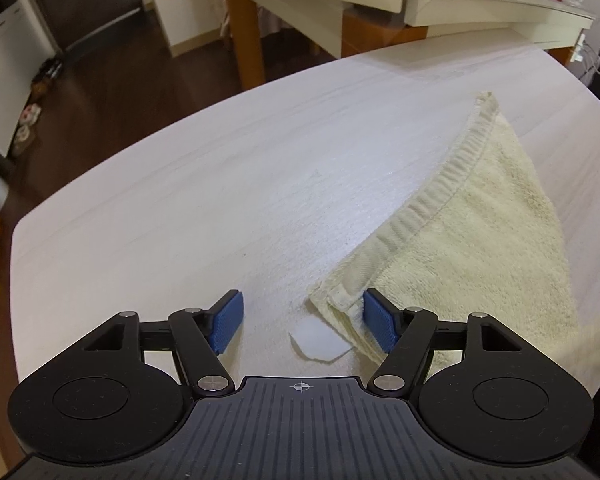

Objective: Fold towel

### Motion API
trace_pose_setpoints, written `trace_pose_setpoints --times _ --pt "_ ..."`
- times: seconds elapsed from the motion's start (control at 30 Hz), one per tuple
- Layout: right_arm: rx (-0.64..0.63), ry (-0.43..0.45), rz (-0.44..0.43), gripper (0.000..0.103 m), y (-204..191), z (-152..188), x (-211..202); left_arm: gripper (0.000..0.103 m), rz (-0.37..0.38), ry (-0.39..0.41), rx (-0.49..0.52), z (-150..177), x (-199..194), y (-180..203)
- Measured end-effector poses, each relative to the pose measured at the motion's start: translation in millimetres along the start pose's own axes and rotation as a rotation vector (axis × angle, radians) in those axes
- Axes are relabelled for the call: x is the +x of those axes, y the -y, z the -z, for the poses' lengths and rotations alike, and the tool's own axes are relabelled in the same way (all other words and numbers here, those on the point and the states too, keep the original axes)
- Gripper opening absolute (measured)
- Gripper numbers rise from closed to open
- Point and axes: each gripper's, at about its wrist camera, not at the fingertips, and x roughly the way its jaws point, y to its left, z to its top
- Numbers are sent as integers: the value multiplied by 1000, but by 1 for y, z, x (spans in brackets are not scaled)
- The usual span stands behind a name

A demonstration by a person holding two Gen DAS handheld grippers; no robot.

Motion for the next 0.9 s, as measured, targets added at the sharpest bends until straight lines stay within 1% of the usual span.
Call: trace_pose_setpoints --times 0.13,0.2,0.23,0.27,0.3,0.33,0.47,0.67,0.73,0.9 --pt "122 -1 1 16 45 1 6 72 23 -23 -80 0 0 -11" --pt "185 4 -5 15 67 6 9 71 18 -27 -115 0 0 -13" --pt "219 6 -9 15 76 9 10 66 17 -30 -131 -2 0 -14" --pt "240 6 -10 15 83 11 11 57 19 -27 -169 -4 -2 -17" --pt "254 5 -7 15 87 13 12 57 14 -15 -203 -5 -5 -19" --pt "268 0 -1 15 93 16 14 57 -8 1 -219 -7 -8 -20" --pt "320 -24 16 15 113 23 13 57 -34 -16 -240 -11 -8 -20" --pt "365 -37 49 15 135 25 9 59 -68 -31 -222 -15 0 -12" --pt "390 -46 73 15 143 26 9 63 -75 -33 -223 -16 2 -10" --pt "445 -81 137 16 158 28 12 63 -88 -34 -224 -16 3 -9"
